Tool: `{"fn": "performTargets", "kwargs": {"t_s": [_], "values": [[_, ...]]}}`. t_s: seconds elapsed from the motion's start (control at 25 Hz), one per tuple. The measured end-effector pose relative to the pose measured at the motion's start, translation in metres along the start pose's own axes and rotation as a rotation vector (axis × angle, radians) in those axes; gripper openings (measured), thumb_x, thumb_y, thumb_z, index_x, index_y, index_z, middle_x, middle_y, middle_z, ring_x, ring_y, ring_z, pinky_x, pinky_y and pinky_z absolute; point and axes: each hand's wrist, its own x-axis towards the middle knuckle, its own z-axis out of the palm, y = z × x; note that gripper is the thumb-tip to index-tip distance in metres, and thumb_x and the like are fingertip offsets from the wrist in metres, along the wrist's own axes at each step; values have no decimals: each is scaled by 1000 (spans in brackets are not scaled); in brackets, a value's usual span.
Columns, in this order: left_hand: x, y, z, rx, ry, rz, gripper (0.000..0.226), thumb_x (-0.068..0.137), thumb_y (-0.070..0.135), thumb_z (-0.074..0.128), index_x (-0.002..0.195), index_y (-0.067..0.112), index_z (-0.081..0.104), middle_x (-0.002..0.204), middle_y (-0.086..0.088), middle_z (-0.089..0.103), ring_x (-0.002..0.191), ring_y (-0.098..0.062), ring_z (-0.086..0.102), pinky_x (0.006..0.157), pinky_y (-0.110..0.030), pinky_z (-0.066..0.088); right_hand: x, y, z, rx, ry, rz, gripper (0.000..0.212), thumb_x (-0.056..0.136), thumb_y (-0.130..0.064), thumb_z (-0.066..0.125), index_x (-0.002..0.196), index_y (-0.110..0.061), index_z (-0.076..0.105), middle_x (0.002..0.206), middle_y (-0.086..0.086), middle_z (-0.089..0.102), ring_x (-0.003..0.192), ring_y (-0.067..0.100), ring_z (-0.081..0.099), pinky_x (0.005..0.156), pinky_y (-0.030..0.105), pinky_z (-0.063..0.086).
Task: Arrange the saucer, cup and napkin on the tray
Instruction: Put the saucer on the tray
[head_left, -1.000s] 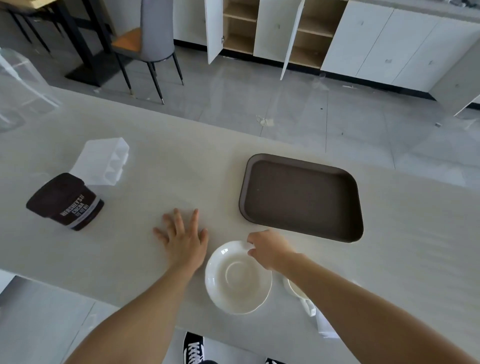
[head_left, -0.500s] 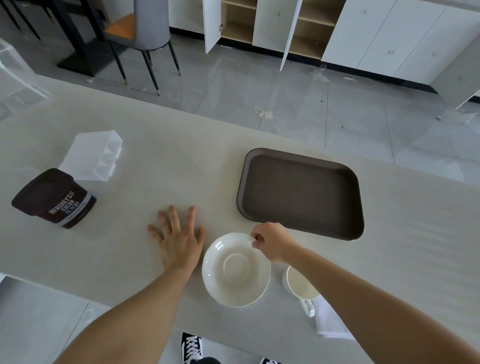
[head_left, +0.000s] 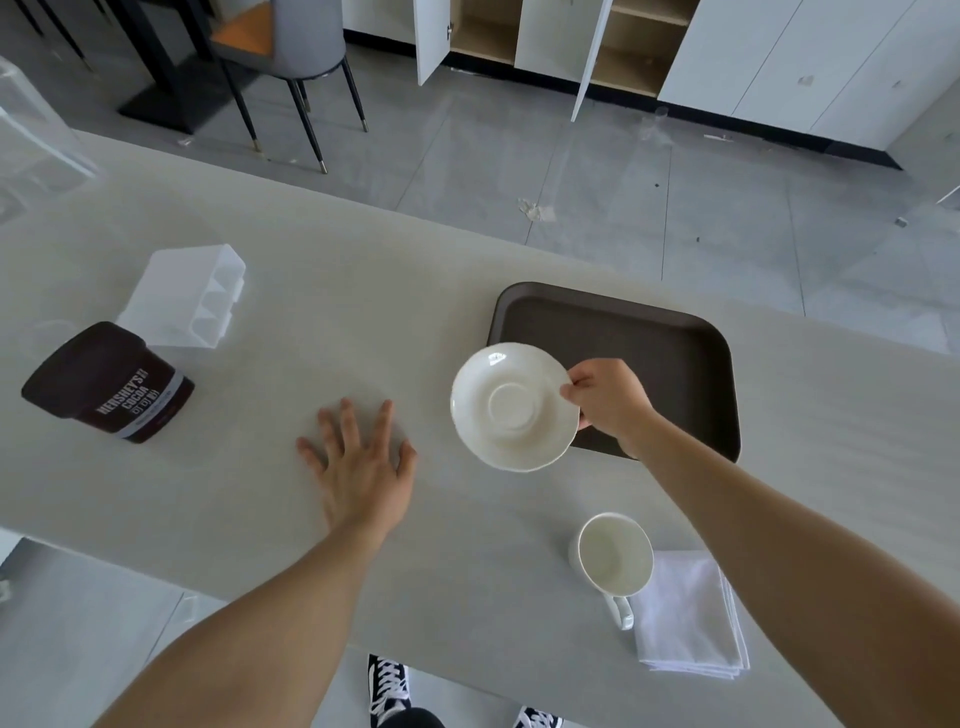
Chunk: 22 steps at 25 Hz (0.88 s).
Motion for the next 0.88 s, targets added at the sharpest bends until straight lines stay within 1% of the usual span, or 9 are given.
{"fn": "performTargets", "kwargs": {"t_s": [0.12, 0.24, 0.4, 0.52, 0.8, 0.88], "values": [[-1, 0, 0, -8, 7, 0, 67, 85, 60, 28, 149, 40, 27, 162, -14, 20, 150, -40, 7, 117, -64, -1, 20, 2, -3, 86, 45, 108, 15, 88, -7, 65, 77, -16, 71, 74, 5, 75, 53, 21, 73, 72, 44, 63], [-1, -1, 0, -5, 6, -3, 67, 85, 59, 28, 150, 41, 26, 163, -13, 19, 150, -39, 6, 117, -64, -2, 33, 5, -4, 124, 82, 166, 16, 88, -6, 65, 77, -16, 70, 78, 5, 74, 54, 21, 73, 71, 45, 63], [-2, 0, -1, -10, 5, -4, 67, 85, 58, 29, 150, 40, 27, 162, -13, 19, 150, -39, 7, 117, -63, -1, 41, 11, -4, 141, 98, 196, 17, 88, -5, 63, 76, -14, 70, 80, 7, 74, 56, 23, 74, 70, 46, 64], [-1, 0, -1, -7, 0, -4, 66, 86, 58, 30, 150, 40, 28, 162, -14, 19, 150, -40, 7, 117, -64, 0, 44, 15, -2, 118, 110, 221, 17, 89, -6, 64, 76, -16, 69, 80, 5, 73, 53, 21, 73, 69, 45, 64], [-1, 0, -2, -4, -2, -5, 66, 86, 57, 31, 149, 39, 28, 162, -15, 19, 150, -40, 7, 117, -64, 0, 49, 19, 4, 117, 104, 247, 13, 89, -5, 62, 81, -11, 70, 80, 3, 72, 52, 20, 73, 70, 46, 64], [-2, 0, -2, -3, -4, -4, 66, 86, 57, 31, 150, 39, 28, 162, -15, 19, 150, -40, 8, 117, -64, 0, 48, 21, 4, 122, 103, 254, 14, 89, -5, 63, 80, -13, 71, 81, 3, 72, 55, 21, 74, 68, 45, 64]]}}
